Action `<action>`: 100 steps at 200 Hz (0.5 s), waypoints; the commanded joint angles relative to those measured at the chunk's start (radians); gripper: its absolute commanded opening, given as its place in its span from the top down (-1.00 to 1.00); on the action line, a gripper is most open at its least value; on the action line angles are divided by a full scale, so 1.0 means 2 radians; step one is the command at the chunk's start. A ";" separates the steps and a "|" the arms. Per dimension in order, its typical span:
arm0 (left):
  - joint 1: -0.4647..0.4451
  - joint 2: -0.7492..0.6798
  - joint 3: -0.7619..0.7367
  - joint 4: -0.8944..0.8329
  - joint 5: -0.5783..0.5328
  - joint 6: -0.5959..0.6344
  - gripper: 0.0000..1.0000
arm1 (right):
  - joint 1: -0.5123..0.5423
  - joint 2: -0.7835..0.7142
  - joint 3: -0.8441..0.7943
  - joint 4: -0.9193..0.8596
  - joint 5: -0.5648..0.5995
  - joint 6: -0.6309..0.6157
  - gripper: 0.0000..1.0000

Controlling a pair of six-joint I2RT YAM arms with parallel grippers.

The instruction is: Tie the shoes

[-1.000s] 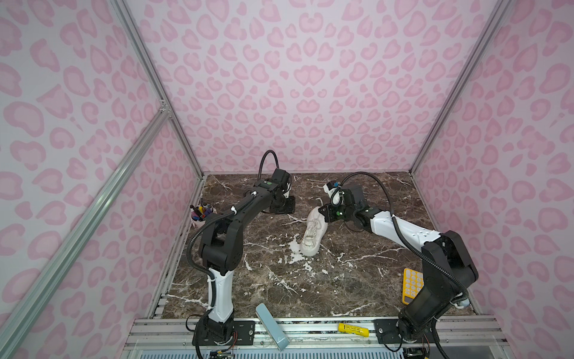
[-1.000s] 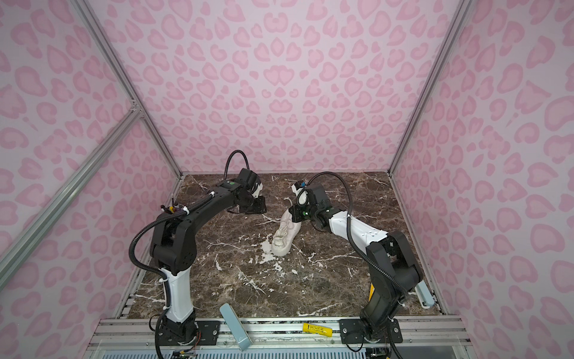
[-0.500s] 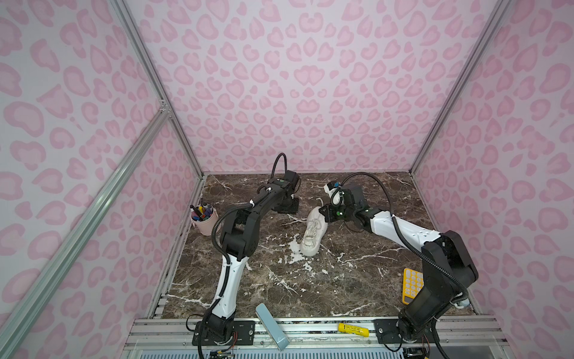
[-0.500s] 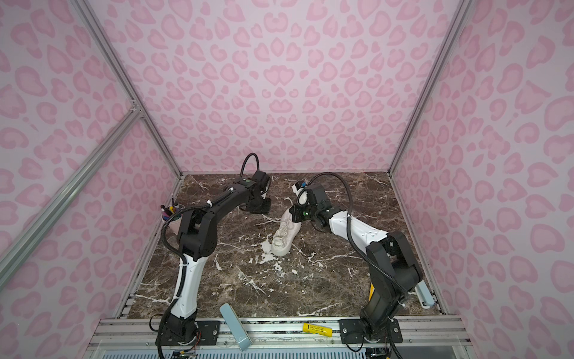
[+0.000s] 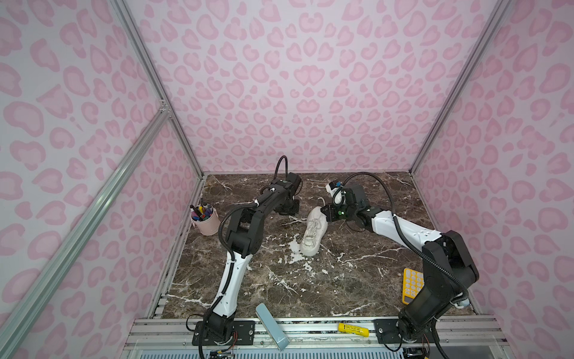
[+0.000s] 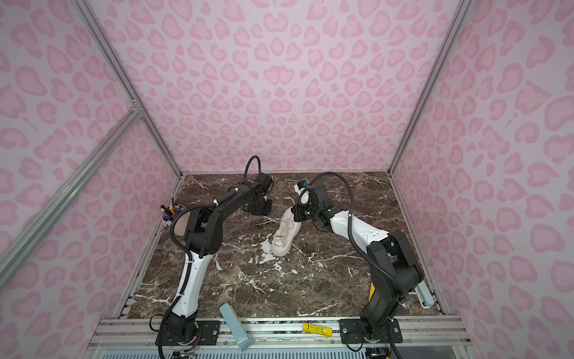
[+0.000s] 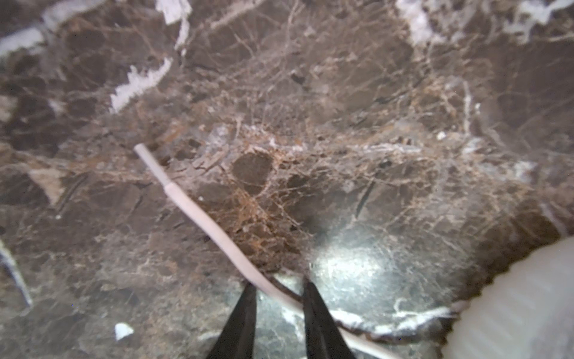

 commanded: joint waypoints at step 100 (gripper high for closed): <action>0.001 -0.044 0.002 -0.013 -0.045 0.022 0.93 | 0.006 -0.038 -0.045 0.018 0.025 0.030 0.89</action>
